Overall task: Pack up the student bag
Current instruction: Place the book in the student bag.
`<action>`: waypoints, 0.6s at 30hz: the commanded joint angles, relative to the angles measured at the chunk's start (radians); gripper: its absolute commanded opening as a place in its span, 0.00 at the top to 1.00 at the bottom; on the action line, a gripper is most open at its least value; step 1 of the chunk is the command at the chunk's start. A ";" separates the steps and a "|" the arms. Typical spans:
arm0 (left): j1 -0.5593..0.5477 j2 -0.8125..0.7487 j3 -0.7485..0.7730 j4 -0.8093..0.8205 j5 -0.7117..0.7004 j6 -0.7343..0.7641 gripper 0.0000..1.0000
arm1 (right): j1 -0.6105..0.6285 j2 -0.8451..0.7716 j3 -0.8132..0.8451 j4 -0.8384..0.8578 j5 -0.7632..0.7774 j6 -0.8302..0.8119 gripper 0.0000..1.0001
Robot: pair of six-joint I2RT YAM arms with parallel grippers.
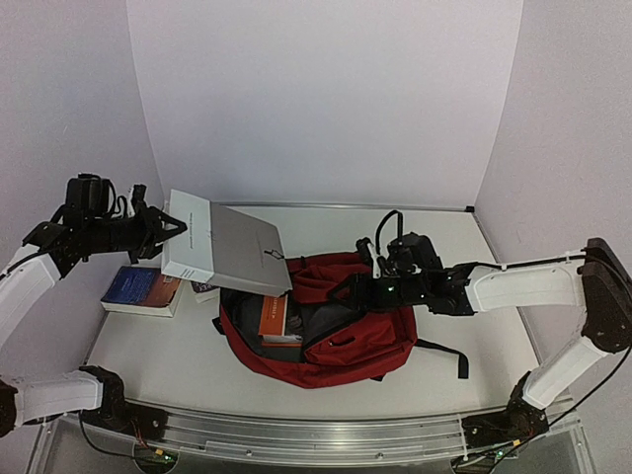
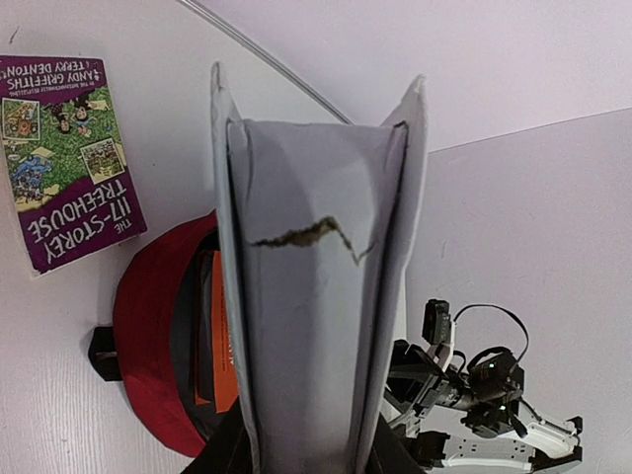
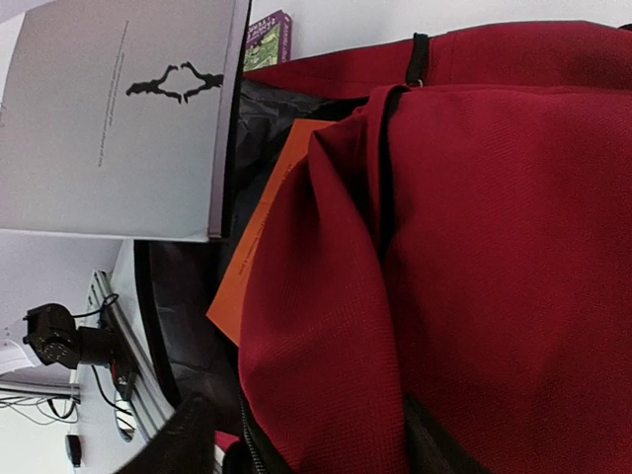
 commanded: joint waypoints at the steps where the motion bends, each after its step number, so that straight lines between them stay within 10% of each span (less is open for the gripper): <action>1: 0.018 -0.051 0.038 -0.062 0.001 0.057 0.73 | 0.007 0.035 0.055 0.019 -0.023 0.013 0.58; 7: 0.022 -0.068 -0.022 -0.042 0.085 0.017 0.73 | 0.008 -0.017 0.082 0.026 -0.036 0.072 0.97; 18: 0.022 -0.084 -0.153 0.163 0.199 -0.098 0.73 | 0.007 -0.175 0.154 0.062 -0.002 0.136 1.00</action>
